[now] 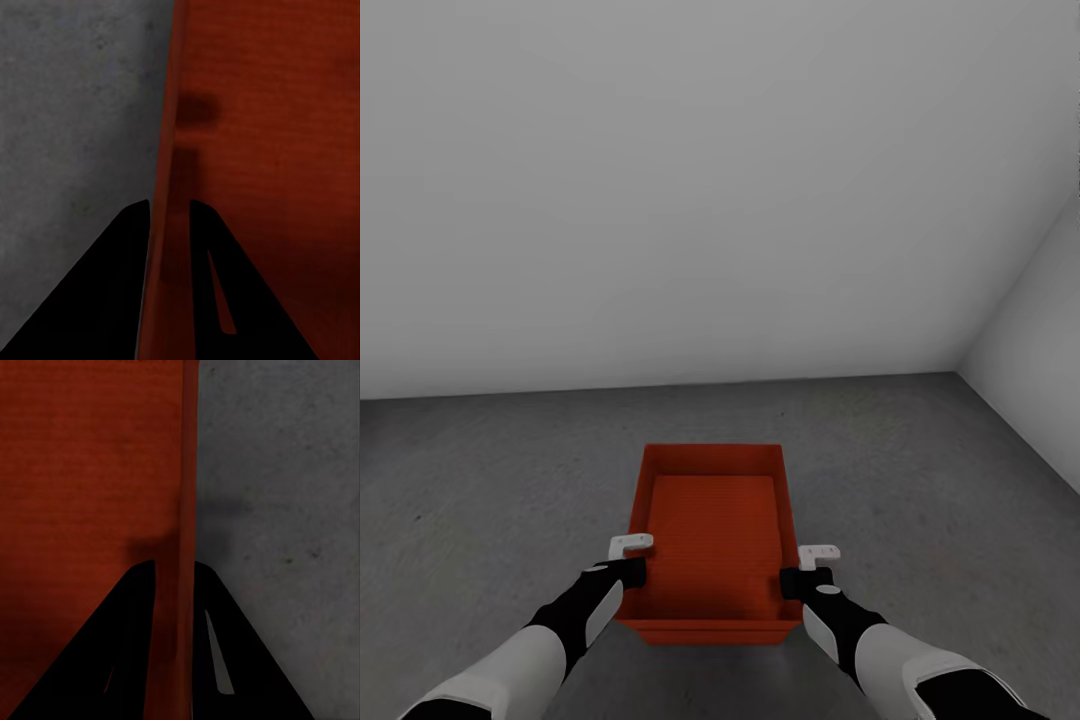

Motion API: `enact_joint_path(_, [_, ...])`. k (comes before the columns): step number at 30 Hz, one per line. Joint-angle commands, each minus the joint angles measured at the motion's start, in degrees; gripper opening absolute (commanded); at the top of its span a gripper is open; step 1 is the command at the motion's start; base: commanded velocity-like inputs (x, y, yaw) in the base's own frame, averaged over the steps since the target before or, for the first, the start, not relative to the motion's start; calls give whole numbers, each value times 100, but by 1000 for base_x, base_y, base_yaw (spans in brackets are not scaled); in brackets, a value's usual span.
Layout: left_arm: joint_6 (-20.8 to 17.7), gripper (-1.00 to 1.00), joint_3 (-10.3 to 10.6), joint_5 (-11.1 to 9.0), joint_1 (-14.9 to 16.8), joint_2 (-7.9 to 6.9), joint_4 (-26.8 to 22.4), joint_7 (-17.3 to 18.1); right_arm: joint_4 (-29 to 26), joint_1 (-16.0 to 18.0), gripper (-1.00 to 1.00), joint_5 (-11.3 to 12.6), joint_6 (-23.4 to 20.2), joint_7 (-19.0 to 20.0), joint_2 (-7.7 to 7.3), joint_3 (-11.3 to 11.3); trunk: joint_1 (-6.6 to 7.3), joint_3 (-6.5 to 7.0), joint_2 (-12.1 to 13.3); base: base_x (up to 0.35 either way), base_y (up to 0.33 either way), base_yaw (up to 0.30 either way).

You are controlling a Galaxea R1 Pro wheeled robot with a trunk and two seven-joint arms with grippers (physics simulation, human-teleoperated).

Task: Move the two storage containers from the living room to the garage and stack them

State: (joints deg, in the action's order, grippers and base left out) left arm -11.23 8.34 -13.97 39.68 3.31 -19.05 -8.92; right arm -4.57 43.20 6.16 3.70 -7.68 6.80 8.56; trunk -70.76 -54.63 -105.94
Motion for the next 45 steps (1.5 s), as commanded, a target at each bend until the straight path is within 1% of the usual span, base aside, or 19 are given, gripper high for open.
enact_joint_path(1, [245, -100, -144, -133, 4, 3, -28, -412, -17, -58, -100, -9, 69, -102, 32, -4, -72, -22, -42, 0, 0, 0])
enact_joint_path(3, [244, -100, -146, -133, 4, 3, -28, -413, -17, -58, -100, -9, 69, -102, 32, -4, -116, -58, -122, 0, 0, 0])
enact_joint_path(24, [250, -100, -141, -106, 4, -9, -22, -409, -17, -58, -100, -31, 69, -102, 28, -6, -116, -58, -122, 0, 0, 0])
enact_joint_path(31, [253, -100, -135, -99, 4, -22, -20, -347, -17, -58, -100, -35, 78, -102, 33, -4, -116, -58, -122, 0, 0, 0])
enact_joint_path(32, [253, 100, -133, -101, 4, -23, -20, -344, -17, -58, 100, -34, 76, -102, 29, -4, -116, -58, -122, 0, 0, 0])
enact_joint_path(45, [251, 100, -139, -109, 4, -23, -64, -349, -17, -58, 100, -35, 69, -98, 15, -4, -116, -58, -122, 0, 0, 0])
